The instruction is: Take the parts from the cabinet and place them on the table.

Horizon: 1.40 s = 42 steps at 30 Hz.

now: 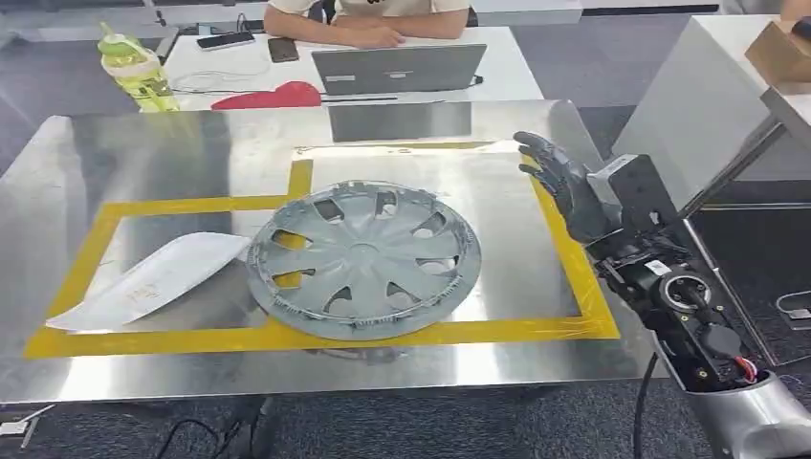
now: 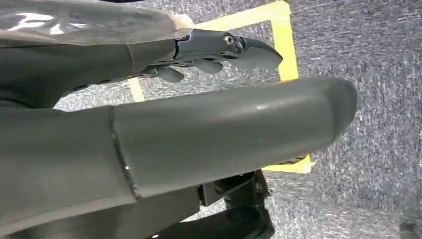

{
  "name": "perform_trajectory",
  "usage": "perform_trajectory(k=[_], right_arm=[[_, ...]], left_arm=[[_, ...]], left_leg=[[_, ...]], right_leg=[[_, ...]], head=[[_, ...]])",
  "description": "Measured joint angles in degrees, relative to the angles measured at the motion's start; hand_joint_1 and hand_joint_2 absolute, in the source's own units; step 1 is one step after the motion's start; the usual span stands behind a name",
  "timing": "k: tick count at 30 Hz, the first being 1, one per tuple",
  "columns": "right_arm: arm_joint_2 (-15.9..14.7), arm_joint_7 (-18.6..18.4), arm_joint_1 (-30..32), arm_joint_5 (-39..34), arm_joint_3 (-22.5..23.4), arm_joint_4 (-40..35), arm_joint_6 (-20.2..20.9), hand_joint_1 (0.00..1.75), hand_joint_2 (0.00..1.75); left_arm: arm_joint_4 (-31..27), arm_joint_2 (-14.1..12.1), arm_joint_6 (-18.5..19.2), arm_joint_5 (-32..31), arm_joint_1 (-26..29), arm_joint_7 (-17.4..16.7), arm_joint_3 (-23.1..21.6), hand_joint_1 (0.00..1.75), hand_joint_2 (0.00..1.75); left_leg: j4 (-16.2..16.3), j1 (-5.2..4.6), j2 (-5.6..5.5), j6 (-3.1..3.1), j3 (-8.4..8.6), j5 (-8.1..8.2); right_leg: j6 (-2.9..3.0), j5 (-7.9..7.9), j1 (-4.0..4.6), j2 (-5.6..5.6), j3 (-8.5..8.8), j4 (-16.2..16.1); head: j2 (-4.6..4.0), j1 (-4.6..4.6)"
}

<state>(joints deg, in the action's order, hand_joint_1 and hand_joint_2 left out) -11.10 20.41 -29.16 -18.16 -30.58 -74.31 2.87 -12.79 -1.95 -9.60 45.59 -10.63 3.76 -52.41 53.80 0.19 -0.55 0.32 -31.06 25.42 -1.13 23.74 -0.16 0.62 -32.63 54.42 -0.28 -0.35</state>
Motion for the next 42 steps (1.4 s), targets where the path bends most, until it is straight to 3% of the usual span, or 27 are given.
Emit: perform_trajectory(k=[11,42], right_arm=[[0.5,-0.2,0.0,-1.6,-0.3,-1.3,-0.7,0.0,0.0],[0.5,-0.2,0.0,-1.6,-0.4,-1.9,-0.8,0.0,0.0]], left_arm=[[0.0,0.3,-0.8,-0.5,0.0,-3.6,-0.1,0.0,0.0],[0.0,0.3,-0.8,-0.4,0.0,-4.0,-0.1,0.0,0.0]], left_leg=[[0.0,0.0,0.0,0.0,0.0,0.0],[0.0,0.0,0.0,0.0,0.0,0.0]], right_leg=[[0.0,0.0,0.0,0.0,0.0,0.0],[0.0,0.0,0.0,0.0,0.0,0.0]], head=[[0.0,0.0],[0.0,0.0]])
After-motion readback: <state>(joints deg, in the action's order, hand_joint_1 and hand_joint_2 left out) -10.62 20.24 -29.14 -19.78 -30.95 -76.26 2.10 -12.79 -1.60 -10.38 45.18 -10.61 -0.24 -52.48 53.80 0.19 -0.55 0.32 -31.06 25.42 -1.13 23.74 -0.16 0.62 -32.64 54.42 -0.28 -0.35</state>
